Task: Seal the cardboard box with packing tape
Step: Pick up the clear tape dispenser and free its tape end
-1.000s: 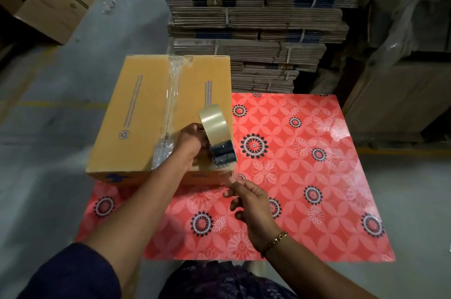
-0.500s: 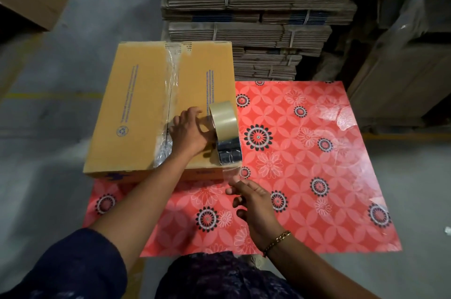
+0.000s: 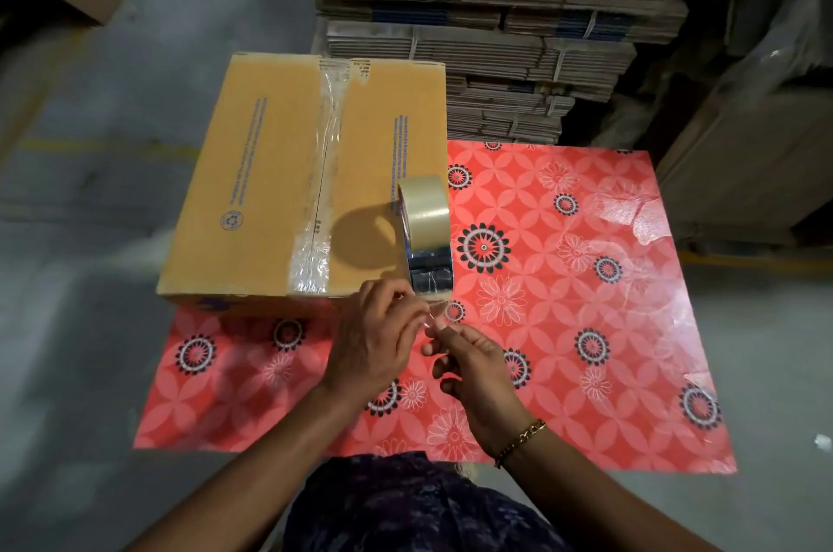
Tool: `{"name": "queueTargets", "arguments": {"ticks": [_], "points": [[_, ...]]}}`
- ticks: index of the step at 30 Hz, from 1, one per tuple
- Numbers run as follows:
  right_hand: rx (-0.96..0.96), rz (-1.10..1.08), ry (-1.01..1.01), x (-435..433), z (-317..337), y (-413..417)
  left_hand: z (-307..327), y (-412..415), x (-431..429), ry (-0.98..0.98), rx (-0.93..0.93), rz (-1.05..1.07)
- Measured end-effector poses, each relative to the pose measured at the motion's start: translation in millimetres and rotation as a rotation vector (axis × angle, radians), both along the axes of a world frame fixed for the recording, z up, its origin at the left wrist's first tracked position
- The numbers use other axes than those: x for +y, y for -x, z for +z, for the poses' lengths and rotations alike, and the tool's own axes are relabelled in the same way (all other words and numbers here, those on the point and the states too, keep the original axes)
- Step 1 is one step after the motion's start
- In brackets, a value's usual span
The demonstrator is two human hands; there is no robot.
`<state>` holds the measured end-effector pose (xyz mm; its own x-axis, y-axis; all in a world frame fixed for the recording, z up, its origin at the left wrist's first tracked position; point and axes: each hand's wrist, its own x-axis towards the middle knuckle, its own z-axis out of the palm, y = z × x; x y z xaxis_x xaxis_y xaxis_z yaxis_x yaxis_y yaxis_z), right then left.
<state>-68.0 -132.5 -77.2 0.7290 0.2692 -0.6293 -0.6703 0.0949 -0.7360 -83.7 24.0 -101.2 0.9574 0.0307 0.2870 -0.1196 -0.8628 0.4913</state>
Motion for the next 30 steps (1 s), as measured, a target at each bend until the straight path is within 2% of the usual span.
{"name": "queueTargets", "arguments": {"ticks": [3, 5, 7, 9, 12, 16, 21, 27, 30], "points": [[0.027, 0.117, -0.058, -5.8, 2.2, -1.9, -0.1, -3.4, -2.3, 0.074, -0.020, 0.010], [-0.039, 0.276, -0.024, -14.8, -0.5, -2.2, 0.3, -4.2, -2.8, 0.107, -0.021, 0.011], [-0.330, 0.405, 0.230, -28.4, -9.7, -3.6, 0.9, -3.2, -3.0, 0.123, -0.021, 0.012], [-0.671, 0.402, 0.529, -41.6, -21.7, -10.4, 1.7, -1.3, -2.8, 0.135, -0.015, 0.021], [-0.938, 0.353, 0.643, -47.2, -22.2, -28.8, 2.7, -0.4, -3.7, 0.162, -0.004, 0.035], [-1.213, 0.519, 0.772, -42.5, -18.5, -45.6, 4.4, -1.7, -4.5, 0.156, 0.005, 0.027], [-1.223, 0.576, 0.747, -41.9, -19.9, -56.7, 6.2, -1.8, -3.1, 0.199, 0.049, 0.031], [-1.122, 0.631, 0.616, -45.6, -12.6, -74.5, 6.4, -2.9, -3.7, 0.527, 0.143, 0.111], [-0.986, 0.661, 0.509, -45.2, -7.7, -84.4, 3.3, -5.8, -3.0, 0.673, 0.243, 0.179]]}}
